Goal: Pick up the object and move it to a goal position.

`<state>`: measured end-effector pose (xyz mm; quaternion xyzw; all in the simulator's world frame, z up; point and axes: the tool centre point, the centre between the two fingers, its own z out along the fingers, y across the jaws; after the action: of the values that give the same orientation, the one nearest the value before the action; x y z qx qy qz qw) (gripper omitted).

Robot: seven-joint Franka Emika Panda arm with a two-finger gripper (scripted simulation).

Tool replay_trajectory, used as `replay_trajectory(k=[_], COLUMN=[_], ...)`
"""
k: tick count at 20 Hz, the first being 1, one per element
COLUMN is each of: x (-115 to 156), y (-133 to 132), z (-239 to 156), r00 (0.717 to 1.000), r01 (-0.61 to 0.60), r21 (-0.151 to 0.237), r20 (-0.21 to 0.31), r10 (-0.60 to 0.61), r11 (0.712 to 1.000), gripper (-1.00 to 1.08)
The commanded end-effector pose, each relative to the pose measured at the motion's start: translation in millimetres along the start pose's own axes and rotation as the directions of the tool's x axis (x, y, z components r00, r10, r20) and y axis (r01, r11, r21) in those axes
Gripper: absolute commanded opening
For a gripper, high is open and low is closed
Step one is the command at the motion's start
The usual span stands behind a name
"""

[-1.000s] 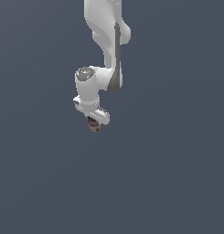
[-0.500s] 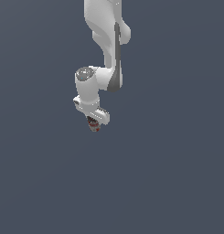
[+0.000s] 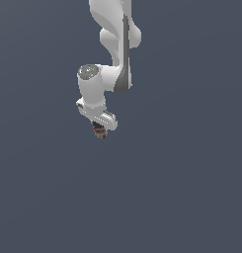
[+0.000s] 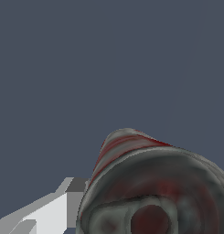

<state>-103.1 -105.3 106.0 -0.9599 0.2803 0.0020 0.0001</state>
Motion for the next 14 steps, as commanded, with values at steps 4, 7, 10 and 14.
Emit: replay_trajectory(k=[4,7,10,14], x=[2,2,3,4], y=[9,16,23,32], z=[-40,-67,-98,-136], r00=[1.000,1.000,1.000,1.000], r01=[-0.001,-0.001,-0.002,-0.002], r21=[0.002,0.001,0.001,0.000], r20=[-0.004,-0.004,-0.004,-0.004], r10=[0.001,0.001,0.002,0.002], r11=[1.000,1.000,1.000,1.000], gripper=[-1.00,-1.00,-1.00,-1.00])
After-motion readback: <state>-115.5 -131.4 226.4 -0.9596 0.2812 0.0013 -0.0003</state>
